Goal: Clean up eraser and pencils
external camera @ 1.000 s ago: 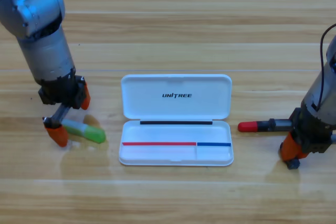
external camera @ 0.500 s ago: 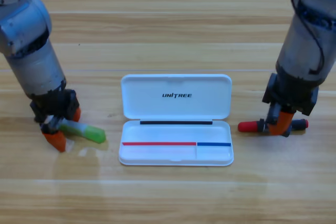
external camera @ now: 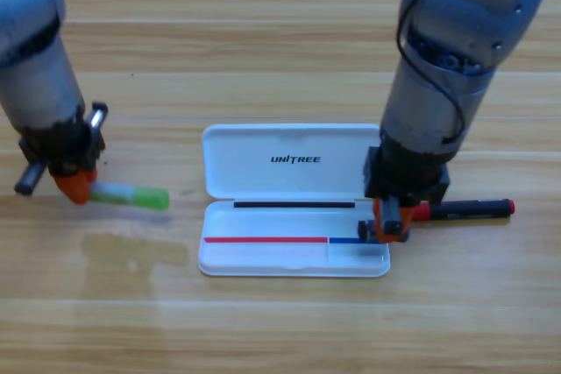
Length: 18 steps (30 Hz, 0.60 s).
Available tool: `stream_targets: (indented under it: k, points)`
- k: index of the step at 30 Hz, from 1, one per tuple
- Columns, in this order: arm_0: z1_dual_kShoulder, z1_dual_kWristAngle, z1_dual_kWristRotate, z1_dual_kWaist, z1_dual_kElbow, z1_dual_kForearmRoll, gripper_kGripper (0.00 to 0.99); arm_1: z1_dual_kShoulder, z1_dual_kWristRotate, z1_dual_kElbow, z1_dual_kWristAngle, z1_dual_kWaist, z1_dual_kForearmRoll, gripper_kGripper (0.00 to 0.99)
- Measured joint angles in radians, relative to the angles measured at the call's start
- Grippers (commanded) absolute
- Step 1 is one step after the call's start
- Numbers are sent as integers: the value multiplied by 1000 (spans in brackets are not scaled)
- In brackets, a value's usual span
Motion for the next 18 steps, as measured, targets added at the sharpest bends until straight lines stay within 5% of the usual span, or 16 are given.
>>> stream_targets:
  k: [14,15,18]
  points:
    - [-123,-1,-42,-1,-299,386,0,103,-1,-81,0,10,0,0]
    - [-131,-2,-48,-2,-312,396,0,107,-1,-81,0,10,0,80]
    - [-142,-5,-78,-15,-319,416,0,114,-1,-81,0,10,0,626]
